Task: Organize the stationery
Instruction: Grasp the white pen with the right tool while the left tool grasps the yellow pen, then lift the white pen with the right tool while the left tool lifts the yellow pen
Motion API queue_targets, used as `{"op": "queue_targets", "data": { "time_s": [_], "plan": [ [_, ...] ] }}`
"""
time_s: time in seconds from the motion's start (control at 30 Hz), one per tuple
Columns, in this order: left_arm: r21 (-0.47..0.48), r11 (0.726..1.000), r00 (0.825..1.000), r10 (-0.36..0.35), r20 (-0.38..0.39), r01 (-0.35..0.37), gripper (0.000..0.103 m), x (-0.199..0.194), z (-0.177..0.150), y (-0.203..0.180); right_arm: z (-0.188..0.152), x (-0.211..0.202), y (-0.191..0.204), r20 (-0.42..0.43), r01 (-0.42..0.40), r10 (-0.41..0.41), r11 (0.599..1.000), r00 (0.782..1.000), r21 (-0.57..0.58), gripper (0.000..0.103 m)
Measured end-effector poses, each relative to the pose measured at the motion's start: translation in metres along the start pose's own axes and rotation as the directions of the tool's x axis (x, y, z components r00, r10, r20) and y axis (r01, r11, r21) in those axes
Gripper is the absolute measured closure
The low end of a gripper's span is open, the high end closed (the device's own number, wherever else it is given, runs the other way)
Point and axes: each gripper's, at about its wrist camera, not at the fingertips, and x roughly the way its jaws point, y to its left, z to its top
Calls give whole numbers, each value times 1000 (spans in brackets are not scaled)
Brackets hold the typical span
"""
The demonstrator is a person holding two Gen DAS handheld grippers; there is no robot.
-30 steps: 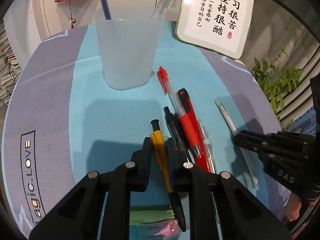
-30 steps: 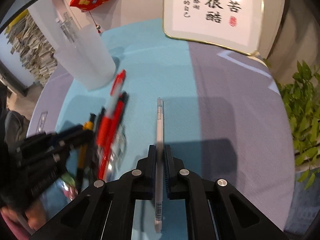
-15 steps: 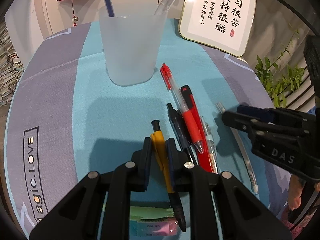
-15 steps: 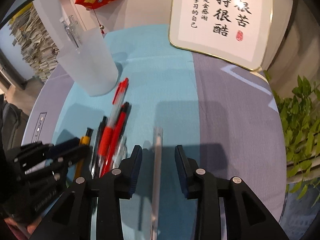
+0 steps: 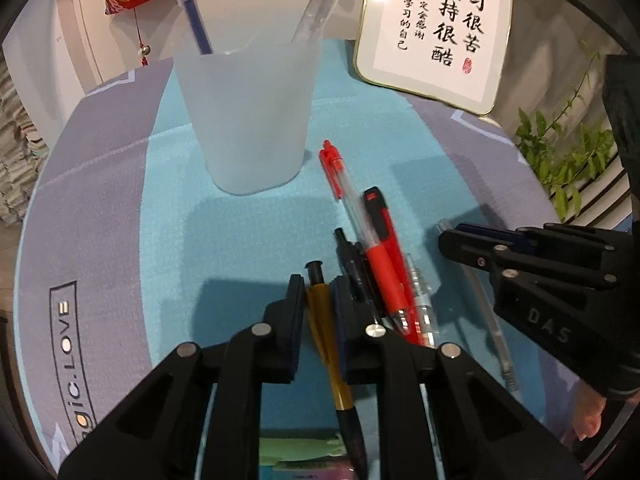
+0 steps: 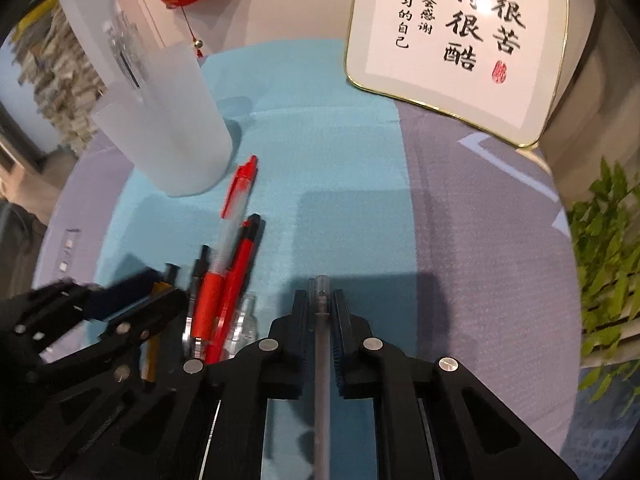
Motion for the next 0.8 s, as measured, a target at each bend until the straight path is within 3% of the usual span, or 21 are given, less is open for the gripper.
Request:
{"op": "queue_targets", "data": {
  "time_s": [0.23, 0.63, 0.8],
  "plan": [
    [29, 1000, 996, -10, 94, 7, 91, -39, 1, -6, -6, -48, -3, 108, -47, 44, 999, 993, 20, 91],
    [40, 999, 974, -28, 224, 19, 91, -95, -3, -13, -20, -113, 9, 269, -94, 91, 996, 959, -5, 96],
    [41, 999, 969, -27, 247, 18, 91, -106, -6, -13, -18, -113, 12, 249, -78, 84, 996, 965, -36, 97]
  ]
}}
